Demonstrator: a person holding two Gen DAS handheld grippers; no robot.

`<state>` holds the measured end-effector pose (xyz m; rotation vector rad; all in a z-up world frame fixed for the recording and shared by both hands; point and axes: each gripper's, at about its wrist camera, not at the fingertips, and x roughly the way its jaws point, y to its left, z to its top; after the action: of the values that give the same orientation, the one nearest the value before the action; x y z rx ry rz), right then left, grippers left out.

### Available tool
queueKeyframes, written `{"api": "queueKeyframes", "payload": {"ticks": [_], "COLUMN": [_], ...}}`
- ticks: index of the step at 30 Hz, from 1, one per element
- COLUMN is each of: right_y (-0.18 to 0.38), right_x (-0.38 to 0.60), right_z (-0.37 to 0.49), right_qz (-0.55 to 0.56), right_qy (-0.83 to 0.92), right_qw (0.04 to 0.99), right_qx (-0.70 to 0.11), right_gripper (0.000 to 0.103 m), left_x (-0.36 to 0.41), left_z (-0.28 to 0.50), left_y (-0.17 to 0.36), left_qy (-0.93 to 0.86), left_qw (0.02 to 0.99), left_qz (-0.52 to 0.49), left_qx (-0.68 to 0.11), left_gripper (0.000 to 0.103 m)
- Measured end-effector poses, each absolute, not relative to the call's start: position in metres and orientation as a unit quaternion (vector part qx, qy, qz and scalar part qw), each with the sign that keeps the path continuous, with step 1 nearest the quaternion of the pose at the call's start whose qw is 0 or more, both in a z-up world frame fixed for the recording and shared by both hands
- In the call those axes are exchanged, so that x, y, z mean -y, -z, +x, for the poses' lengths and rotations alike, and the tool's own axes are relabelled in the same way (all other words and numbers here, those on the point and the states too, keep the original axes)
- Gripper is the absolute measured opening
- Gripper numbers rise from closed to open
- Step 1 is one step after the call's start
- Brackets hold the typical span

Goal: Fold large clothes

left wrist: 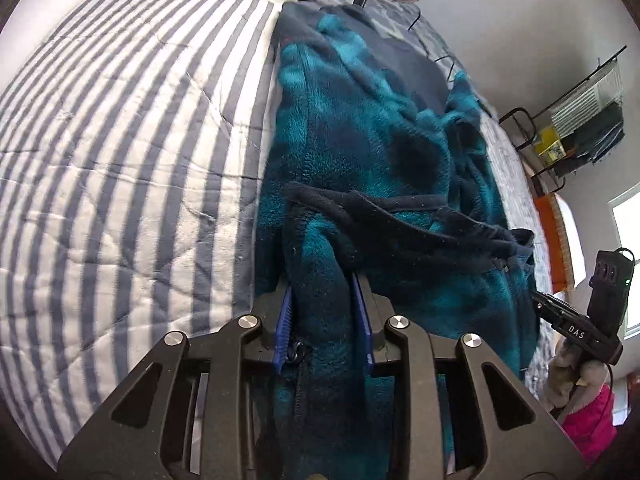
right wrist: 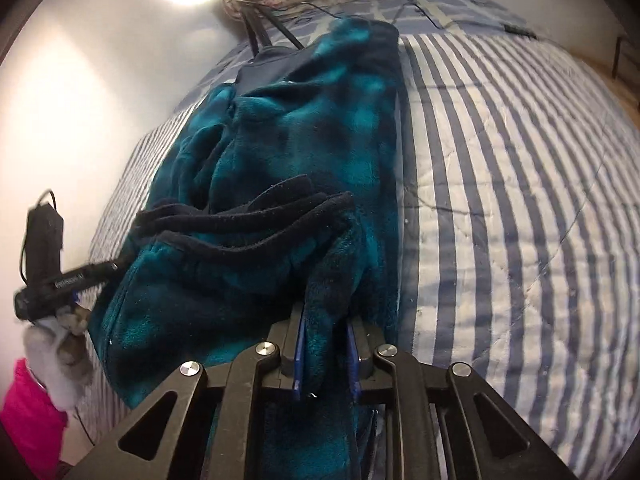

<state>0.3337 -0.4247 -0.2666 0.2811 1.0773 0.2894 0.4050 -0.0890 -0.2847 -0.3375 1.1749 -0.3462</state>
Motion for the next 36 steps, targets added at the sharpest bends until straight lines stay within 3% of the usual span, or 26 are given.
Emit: {"api": "queueKeyframes", "payload": {"ticks": [10,15,23,27,29,31,32,33,34,36], "right_y": [0.196,0.212,0.269,0.267,0.259,0.248,0.242,0.238,0.236,0.238], "right_x": [0.381,0.332,0.343,0.342,0.348,0.363,0.375,0.386,0.395,0.414], "right_z": [0.276,0.301,0.338,0.337,0.335,0.326,0.317,0.307,0.301,0.290], "right_qz": [0.051,0.018,0.060,0.057,0.068,0.100,0.110,0.112,0.113,0.123], "right_qy": [-0.226,-0.253,-0.232,-0.234,-0.247,-0.258,-0.255,-0.246,-0.235,-0.221], "right_qw": [0.901,0.884,0.858,0.856,0.849,0.845,0.852,0.860,0.868,0.869], "right_qx": [-0.367,-0.393,-0.455,-0.457,-0.461,-0.457,-0.444,-0.432,-0.423,-0.425], "right_gripper": [0.029,0.027,0.023,0.024,0.027,0.043,0.051,0.068,0.077,0.075], "left_x": [0.103,0.146,0.173,0.172,0.163,0.142,0.127,0.113,0.101,0.079], "left_z": [0.362,0.370,0.392,0.388,0.388,0.385,0.383,0.382,0.382,0.386], "left_y": [0.224,0.245,0.292,0.288,0.281,0.271,0.264,0.260,0.258,0.259], "left_qy": [0.224,0.247,0.244,0.252,0.261,0.259,0.253,0.245,0.238,0.220], "left_qw": [0.843,0.827,0.824,0.826,0.817,0.812,0.814,0.818,0.824,0.826], "left_qz": [-0.089,-0.075,-0.046,-0.029,-0.045,-0.081,-0.098,-0.111,-0.122,-0.143], "left_qx": [-0.480,-0.500,-0.509,-0.504,-0.513,-0.517,-0.513,-0.508,-0.500,-0.499], "left_gripper": [0.027,0.027,0.027,0.027,0.027,0.030,0.046,0.057,0.068,0.068]}}
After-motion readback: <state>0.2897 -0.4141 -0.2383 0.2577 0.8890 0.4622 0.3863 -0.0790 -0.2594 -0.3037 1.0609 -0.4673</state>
